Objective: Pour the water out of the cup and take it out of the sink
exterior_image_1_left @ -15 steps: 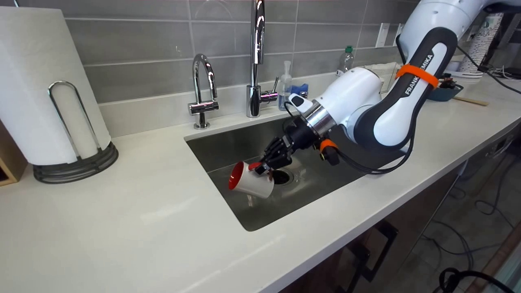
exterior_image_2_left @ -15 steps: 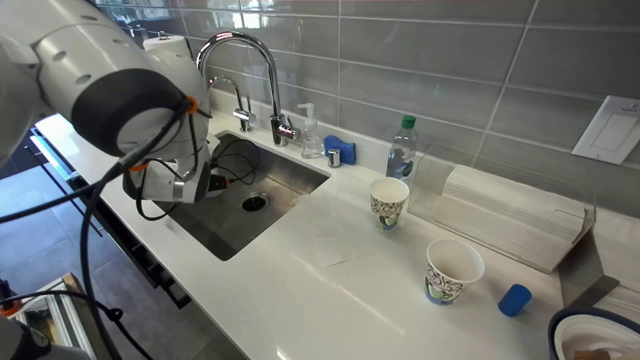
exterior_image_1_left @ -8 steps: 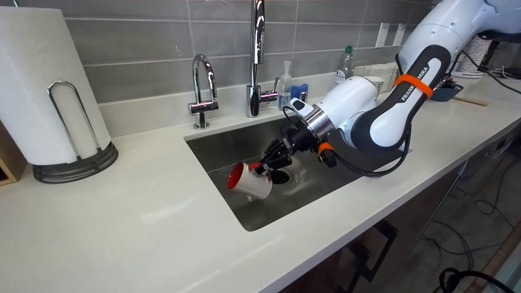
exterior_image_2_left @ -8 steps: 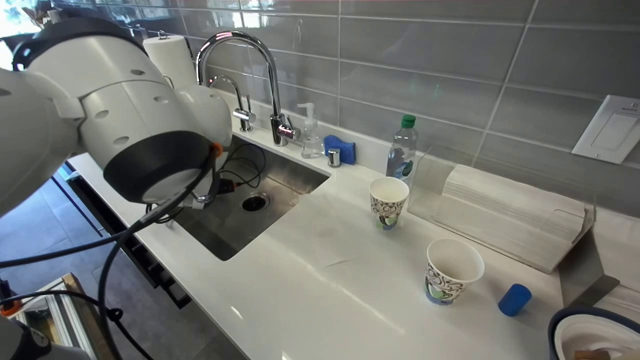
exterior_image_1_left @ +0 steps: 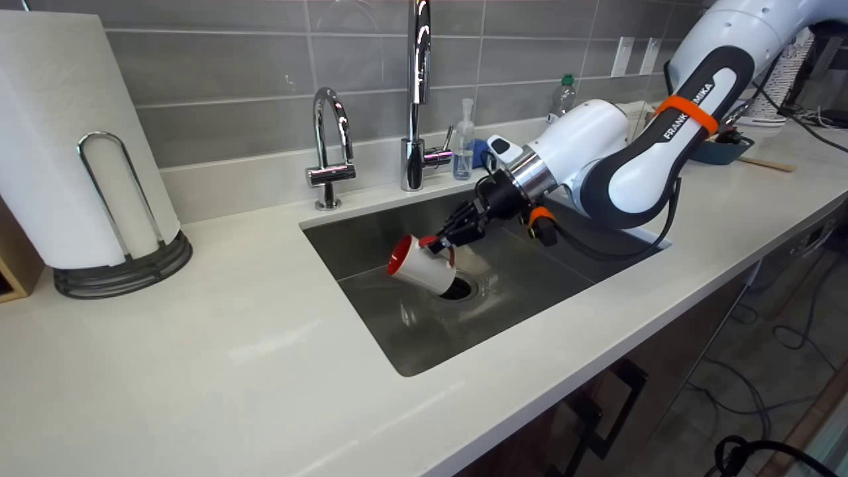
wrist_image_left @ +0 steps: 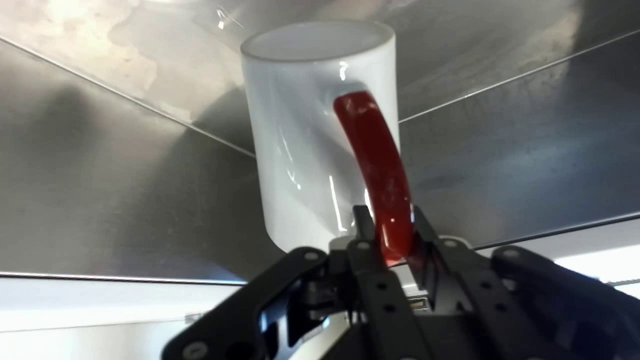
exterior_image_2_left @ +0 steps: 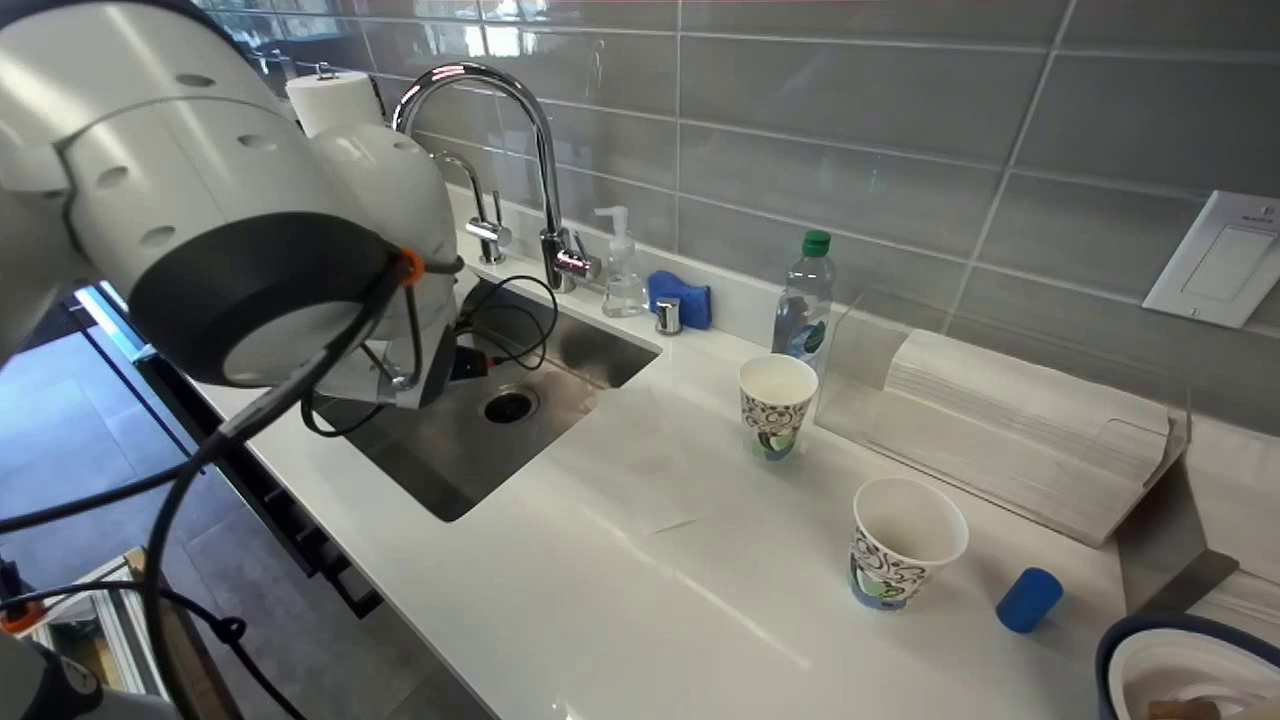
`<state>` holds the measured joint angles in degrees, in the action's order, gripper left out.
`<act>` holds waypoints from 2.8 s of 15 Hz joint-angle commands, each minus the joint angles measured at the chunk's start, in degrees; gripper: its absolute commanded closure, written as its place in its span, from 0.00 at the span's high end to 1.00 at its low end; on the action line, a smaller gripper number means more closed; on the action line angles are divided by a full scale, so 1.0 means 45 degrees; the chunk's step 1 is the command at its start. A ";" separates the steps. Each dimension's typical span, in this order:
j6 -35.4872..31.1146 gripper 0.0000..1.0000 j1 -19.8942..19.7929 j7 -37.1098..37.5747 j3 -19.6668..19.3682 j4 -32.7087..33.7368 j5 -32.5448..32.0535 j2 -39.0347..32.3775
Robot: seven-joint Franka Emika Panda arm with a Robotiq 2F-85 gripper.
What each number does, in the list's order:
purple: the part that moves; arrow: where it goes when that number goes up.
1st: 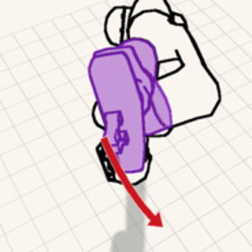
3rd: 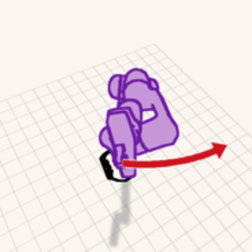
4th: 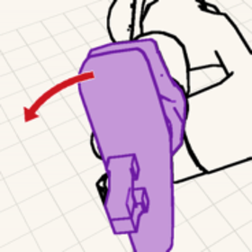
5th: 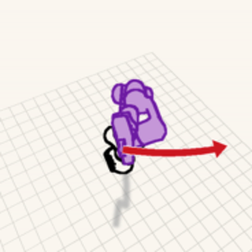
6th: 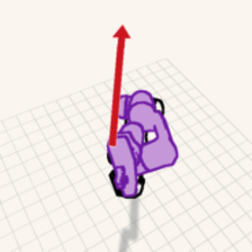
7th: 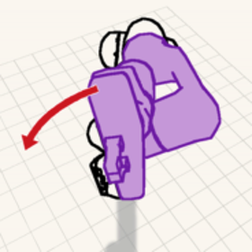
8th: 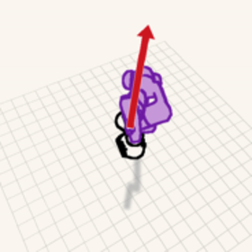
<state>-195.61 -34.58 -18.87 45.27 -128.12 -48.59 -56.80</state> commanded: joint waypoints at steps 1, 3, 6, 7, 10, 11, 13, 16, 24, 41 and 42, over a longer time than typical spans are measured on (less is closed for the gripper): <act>-0.0885 0.05 -0.0121 0.0833 -0.0228 -0.1137 0.0975 0.2057; -0.1386 0.05 -0.0063 0.1032 -0.0480 -0.1492 0.1622 0.2829; -0.2189 0.05 0.0328 0.1856 -0.1110 -0.2047 0.2128 0.4082; -0.2267 0.05 0.0041 0.1335 -0.0825 -0.2385 0.2777 0.4263; -0.2761 0.05 -0.0021 0.1527 -0.0892 -0.3160 0.3568 0.5312; -0.2687 0.05 -0.0127 0.1637 -0.0791 -0.3417 0.3785 0.5614; -0.2297 0.05 -0.0149 0.1843 -0.0704 -0.3867 0.4311 0.6455; -0.1325 0.05 -0.0040 0.1975 -0.0635 -0.4251 0.4870 0.7648; 0.4373 0.05 -0.0446 0.1915 0.0567 -0.3417 0.4729 0.9594; 1.2518 0.05 0.7045 -0.0001 -0.6051 0.0022 0.4907 1.0808; 1.2839 0.05 0.7481 0.0049 -0.6431 0.0151 0.4761 1.0745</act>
<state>-142.41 -7.11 -17.85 21.93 -129.61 -25.94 -9.27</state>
